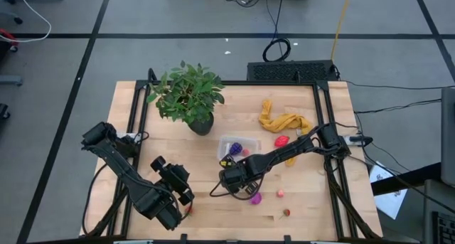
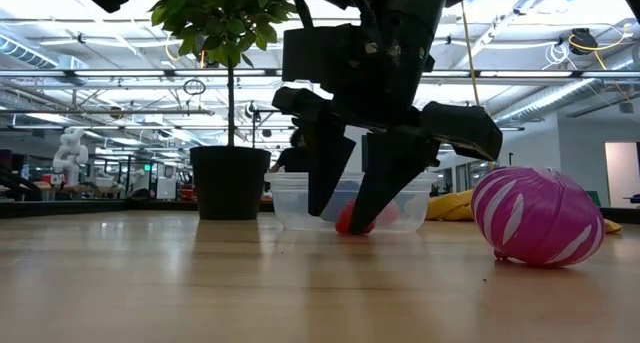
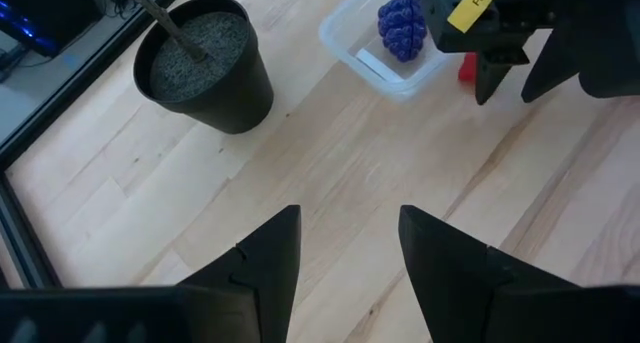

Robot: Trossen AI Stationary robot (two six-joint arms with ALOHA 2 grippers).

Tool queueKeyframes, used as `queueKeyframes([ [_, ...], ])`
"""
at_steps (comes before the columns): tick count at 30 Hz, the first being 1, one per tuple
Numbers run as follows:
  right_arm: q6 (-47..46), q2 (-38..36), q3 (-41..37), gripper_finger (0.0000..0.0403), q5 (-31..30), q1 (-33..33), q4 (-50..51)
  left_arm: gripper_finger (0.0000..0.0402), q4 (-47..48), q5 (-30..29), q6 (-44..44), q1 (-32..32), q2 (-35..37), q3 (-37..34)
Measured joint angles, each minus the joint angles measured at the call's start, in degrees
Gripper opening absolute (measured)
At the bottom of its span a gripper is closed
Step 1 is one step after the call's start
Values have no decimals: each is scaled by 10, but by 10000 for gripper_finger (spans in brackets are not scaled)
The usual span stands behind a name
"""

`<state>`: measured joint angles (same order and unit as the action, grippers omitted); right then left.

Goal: Pick and placing Produce into tupperware
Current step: Put the middle strawberry into the bin

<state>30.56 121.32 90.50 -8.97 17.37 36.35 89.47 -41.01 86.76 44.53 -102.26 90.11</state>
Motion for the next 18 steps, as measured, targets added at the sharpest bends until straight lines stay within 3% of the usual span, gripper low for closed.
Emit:
queueKeyframes([
  [15, 1, 0, 0, 189, -5, 12, -16, 177, -1, 0, 0, 0, 0, 0],
  [18, 4, 0, 11, 189, -45, 25, -1, 177, -4, 0, 0, 0, 0, 0],
])
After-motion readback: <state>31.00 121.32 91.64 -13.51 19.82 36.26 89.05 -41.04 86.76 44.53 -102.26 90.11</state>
